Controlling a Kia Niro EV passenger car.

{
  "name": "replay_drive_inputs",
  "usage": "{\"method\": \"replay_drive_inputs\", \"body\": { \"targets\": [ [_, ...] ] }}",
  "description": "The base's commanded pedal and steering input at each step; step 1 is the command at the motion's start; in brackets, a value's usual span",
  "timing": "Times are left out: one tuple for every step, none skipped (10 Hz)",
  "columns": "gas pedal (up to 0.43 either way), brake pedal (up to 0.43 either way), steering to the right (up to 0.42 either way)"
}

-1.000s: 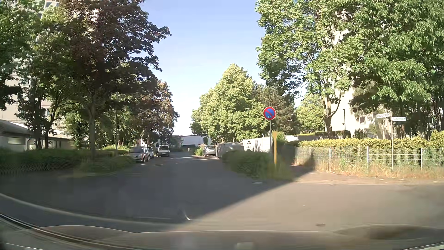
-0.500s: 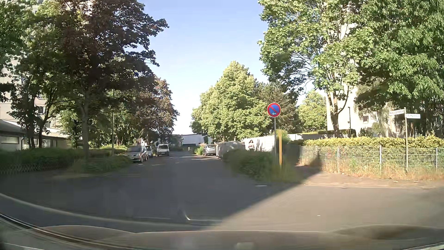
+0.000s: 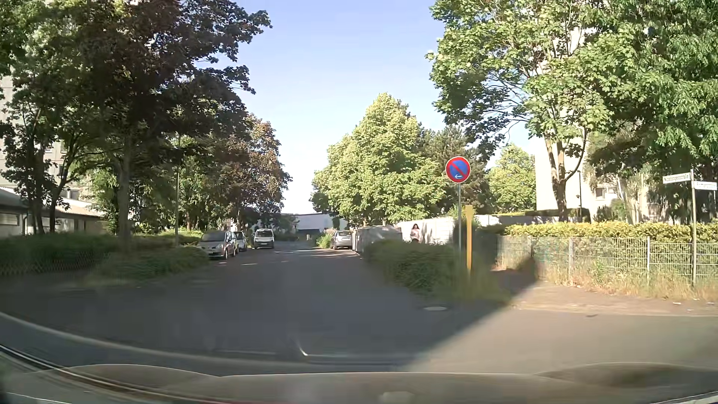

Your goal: Follow the waypoints while adhering to traffic rules and regulations

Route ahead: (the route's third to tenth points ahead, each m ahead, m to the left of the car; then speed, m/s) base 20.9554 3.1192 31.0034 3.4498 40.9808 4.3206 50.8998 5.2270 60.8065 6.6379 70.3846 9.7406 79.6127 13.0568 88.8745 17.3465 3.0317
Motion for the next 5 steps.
{"method": "replay_drive_inputs", "body": {
  "targets": [
    [0.26,0.0,-0.024],
    [0.248,0.0,-0.03],
    [0.24,0.0,-0.036],
    [0.24,0.0,-0.047],
    [0.24,0.0,-0.058]
  ]
}}
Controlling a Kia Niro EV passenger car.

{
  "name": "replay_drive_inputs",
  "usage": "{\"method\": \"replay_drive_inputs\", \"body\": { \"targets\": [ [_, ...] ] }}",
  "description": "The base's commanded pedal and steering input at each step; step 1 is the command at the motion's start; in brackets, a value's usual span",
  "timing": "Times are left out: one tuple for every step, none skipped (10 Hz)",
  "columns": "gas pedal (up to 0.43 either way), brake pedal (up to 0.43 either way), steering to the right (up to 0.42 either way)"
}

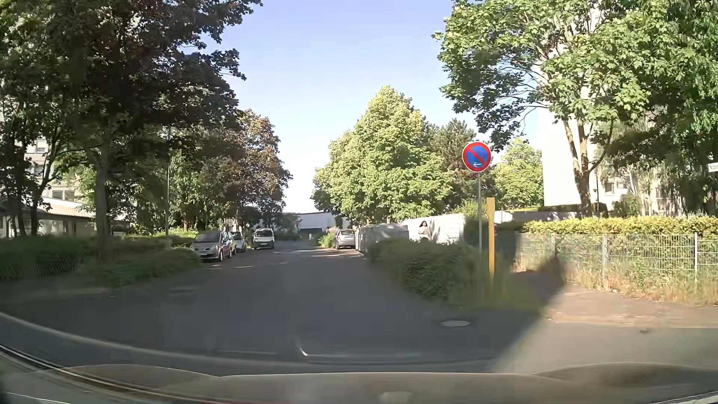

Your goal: Follow the waypoints while adhering to traffic rules and regulations

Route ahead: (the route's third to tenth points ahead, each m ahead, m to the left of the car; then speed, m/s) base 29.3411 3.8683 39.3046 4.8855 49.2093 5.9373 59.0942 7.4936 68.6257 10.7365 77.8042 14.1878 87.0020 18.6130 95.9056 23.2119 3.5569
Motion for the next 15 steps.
{"method": "replay_drive_inputs", "body": {
  "targets": [
    [0.24,0.0,-0.065],
    [0.24,0.0,-0.07],
    [0.24,0.0,-0.071],
    [0.24,0.0,-0.071],
    [0.24,0.0,-0.077],
    [0.24,0.0,-0.079],
    [0.24,0.0,-0.079],
    [0.24,0.0,-0.079],
    [0.24,0.0,-0.079],
    [0.24,0.0,-0.082],
    [0.24,0.0,-0.083],
    [0.24,0.0,-0.083],
    [0.24,0.0,-0.081],
    [0.24,0.0,-0.079],
    [0.24,0.0,-0.072]
  ]
}}
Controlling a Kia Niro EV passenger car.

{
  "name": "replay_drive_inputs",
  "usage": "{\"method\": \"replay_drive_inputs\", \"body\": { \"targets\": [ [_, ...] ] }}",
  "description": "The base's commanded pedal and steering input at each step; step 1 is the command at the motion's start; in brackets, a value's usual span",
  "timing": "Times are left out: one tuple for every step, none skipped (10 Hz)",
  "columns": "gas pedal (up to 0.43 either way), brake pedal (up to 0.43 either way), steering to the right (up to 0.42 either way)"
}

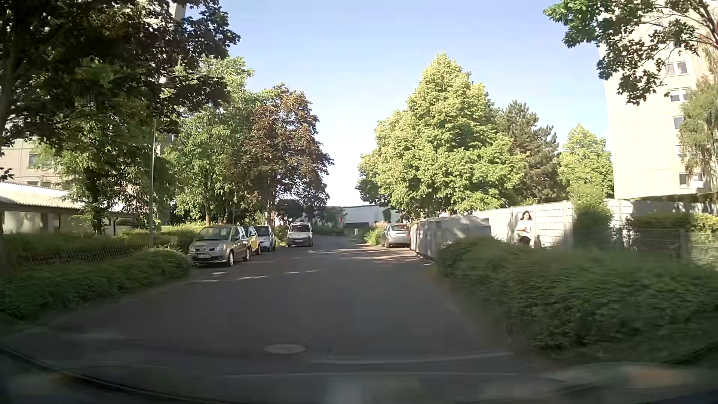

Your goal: Follow the waypoints while adhering to traffic rules and regulations

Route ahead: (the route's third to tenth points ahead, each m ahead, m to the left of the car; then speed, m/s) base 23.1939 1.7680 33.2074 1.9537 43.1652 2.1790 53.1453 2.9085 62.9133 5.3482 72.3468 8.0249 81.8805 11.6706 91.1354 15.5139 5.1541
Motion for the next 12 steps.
{"method": "replay_drive_inputs", "body": {
  "targets": [
    [0.228,0.0,-0.062],
    [0.209,0.0,-0.054],
    [0.197,0.0,-0.047],
    [0.189,0.0,-0.04],
    [0.189,0.0,-0.03],
    [0.189,0.0,-0.011],
    [0.189,0.0,0.003],
    [0.189,0.0,0.017],
    [0.189,0.0,0.023],
    [0.189,0.0,0.024],
    [0.189,0.0,0.024],
    [0.189,0.0,0.024]
  ]
}}
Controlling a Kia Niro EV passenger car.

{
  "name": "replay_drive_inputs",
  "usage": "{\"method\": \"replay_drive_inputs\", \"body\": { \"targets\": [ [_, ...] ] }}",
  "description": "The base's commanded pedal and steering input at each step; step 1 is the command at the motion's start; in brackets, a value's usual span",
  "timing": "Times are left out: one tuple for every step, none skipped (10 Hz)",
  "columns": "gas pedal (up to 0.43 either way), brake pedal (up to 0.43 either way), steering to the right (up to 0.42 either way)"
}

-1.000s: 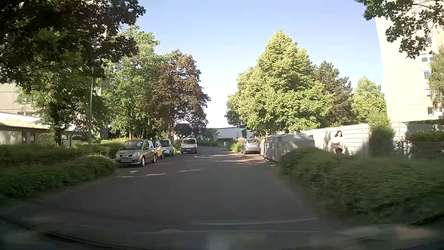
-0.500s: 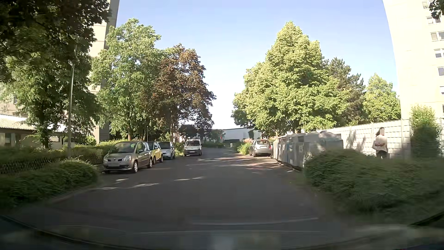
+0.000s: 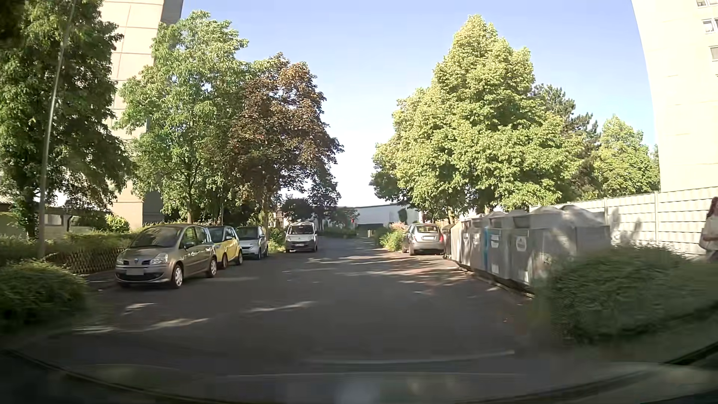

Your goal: Follow the waypoints while adhering to traffic rules and regulations

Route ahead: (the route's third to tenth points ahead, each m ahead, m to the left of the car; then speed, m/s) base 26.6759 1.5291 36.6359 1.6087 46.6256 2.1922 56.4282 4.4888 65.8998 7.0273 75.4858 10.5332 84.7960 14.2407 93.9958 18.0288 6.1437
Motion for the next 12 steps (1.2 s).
{"method": "replay_drive_inputs", "body": {
  "targets": [
    [0.189,0.0,0.024],
    [0.177,0.0,0.023],
    [0.177,0.0,0.02],
    [0.157,0.0,0.014],
    [0.157,0.0,0.008],
    [0.138,0.0,0.007],
    [0.118,0.0,0.004],
    [0.118,0.0,-0.002],
    [0.118,0.0,-0.005],
    [0.11,0.0,-0.005],
    [0.079,0.0,-0.006],
    [0.067,0.0,-0.007]
  ]
}}
